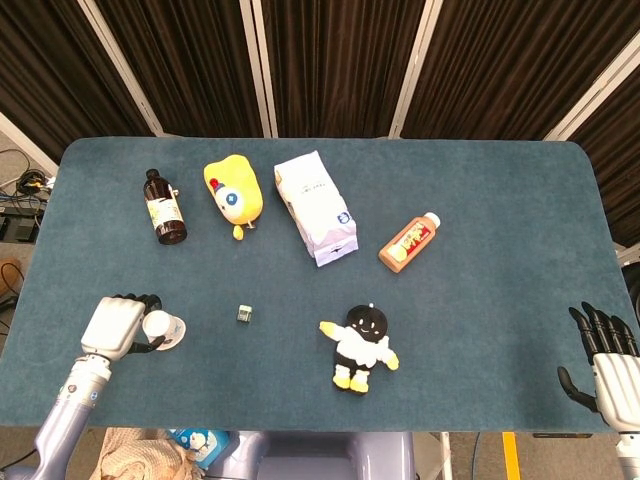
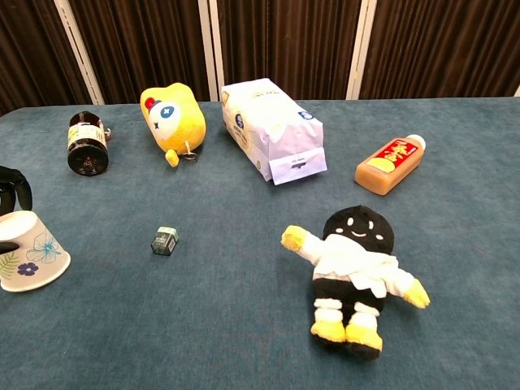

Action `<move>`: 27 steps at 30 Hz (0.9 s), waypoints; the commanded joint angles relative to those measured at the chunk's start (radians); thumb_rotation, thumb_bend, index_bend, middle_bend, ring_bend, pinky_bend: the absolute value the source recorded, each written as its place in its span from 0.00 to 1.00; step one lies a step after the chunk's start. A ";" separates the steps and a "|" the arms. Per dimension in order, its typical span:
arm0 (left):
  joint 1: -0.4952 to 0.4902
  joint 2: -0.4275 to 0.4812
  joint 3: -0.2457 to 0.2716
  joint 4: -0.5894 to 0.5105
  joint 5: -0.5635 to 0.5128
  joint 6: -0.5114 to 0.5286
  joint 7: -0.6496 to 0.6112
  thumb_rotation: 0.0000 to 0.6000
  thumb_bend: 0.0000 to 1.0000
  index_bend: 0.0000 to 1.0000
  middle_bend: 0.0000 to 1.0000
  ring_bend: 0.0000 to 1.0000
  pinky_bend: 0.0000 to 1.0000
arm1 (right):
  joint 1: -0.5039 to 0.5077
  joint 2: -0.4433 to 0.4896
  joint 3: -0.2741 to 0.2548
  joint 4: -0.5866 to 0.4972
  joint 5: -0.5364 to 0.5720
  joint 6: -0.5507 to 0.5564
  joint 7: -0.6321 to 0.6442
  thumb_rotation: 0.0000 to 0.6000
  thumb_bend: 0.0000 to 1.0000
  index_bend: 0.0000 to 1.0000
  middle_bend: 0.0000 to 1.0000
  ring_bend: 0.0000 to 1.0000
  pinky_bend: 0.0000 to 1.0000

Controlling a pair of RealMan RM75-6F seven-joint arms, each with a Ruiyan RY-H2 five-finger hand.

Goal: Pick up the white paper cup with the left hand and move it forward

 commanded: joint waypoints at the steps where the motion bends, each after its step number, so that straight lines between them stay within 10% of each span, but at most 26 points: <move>1: -0.002 0.001 0.002 -0.004 0.007 0.004 -0.003 1.00 0.26 0.40 0.52 0.45 0.52 | 0.000 0.000 0.000 0.000 0.000 0.000 0.000 1.00 0.39 0.00 0.00 0.00 0.04; 27: -0.171 -0.248 -0.120 0.007 -0.018 -0.001 0.135 1.00 0.26 0.39 0.52 0.45 0.51 | 0.002 0.005 -0.002 0.000 -0.003 -0.006 0.017 1.00 0.38 0.00 0.00 0.00 0.04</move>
